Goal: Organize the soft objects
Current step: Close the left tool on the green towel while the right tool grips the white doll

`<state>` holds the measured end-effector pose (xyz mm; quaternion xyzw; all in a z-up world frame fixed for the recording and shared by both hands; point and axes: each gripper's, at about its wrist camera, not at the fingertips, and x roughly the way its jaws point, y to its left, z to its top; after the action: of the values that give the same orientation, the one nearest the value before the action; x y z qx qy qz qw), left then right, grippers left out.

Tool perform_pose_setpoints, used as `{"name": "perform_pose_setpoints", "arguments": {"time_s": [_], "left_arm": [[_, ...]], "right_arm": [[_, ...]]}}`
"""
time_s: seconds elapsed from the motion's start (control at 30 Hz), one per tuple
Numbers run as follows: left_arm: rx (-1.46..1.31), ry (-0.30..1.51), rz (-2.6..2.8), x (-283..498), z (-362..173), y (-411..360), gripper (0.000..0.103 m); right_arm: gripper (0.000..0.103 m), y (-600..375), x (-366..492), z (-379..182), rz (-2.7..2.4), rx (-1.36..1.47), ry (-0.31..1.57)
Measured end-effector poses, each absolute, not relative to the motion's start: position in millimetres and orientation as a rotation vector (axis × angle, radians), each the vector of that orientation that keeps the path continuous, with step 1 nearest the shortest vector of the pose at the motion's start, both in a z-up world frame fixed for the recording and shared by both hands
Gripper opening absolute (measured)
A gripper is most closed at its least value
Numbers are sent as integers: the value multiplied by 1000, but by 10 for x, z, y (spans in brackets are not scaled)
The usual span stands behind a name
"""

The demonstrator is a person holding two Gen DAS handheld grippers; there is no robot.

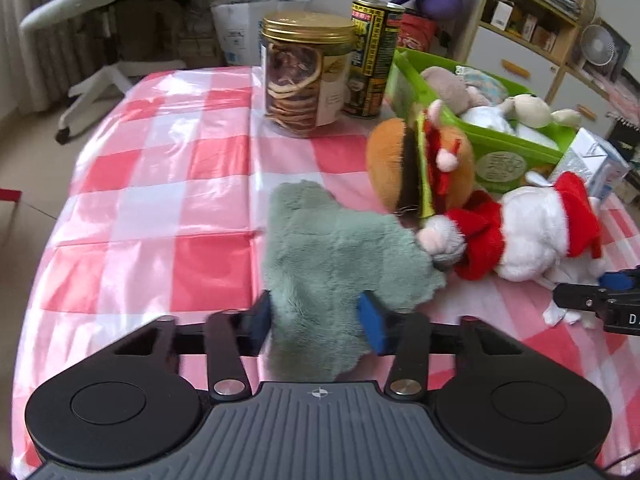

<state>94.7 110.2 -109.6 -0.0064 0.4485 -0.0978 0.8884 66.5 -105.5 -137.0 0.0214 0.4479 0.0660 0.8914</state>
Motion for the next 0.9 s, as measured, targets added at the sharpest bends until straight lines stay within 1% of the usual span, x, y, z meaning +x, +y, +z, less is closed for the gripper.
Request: {"name": "perform_pose_setpoints", "arguments": {"time_s": [0.03,0.1,0.2,0.33,0.47,0.53,0.6,0.67,0.7,0.73,0.77,0.8,0.9], "left_arm": [[-26,942,-205,940,-1083,1111,34],[-38,957,-213,915,-1056,1124,22],[-51,979,-237,853,-1004,1141,15],[-62,1007,-289,732,-964,1137,14],[-114,1065,-362,643,-976,1108,14],[-114,1075,-380,610,-970,1056,14],[-103,1074,-397,584,-950,984,17],[-71,1052,-404,554,-927,889,23],[-53,1037,-404,540,-915,843,31],[-35,1028,-410,530,-910,794,36],[-19,1022,-414,521,-905,759,44],[-6,1018,-416,512,-906,725,49],[25,1022,-419,527,-935,659,50]], "right_arm": [[13,-1079,647,-1354,150,49,931],[9,-1134,601,-1323,167,48,934],[6,-1276,485,-1249,194,62,939],[3,-1422,340,-1168,217,80,940],[3,-1609,239,-1192,183,144,1034],[3,-1664,174,-1224,183,160,1049],[4,-1679,143,-1221,175,146,1033],[9,-1674,129,-1198,177,137,1007],[18,-1674,128,-1189,177,138,996],[28,-1675,146,-1182,176,142,987],[33,-1669,157,-1175,178,148,976],[37,-1662,158,-1169,183,151,969],[37,-1617,225,-1162,193,158,954]]}}
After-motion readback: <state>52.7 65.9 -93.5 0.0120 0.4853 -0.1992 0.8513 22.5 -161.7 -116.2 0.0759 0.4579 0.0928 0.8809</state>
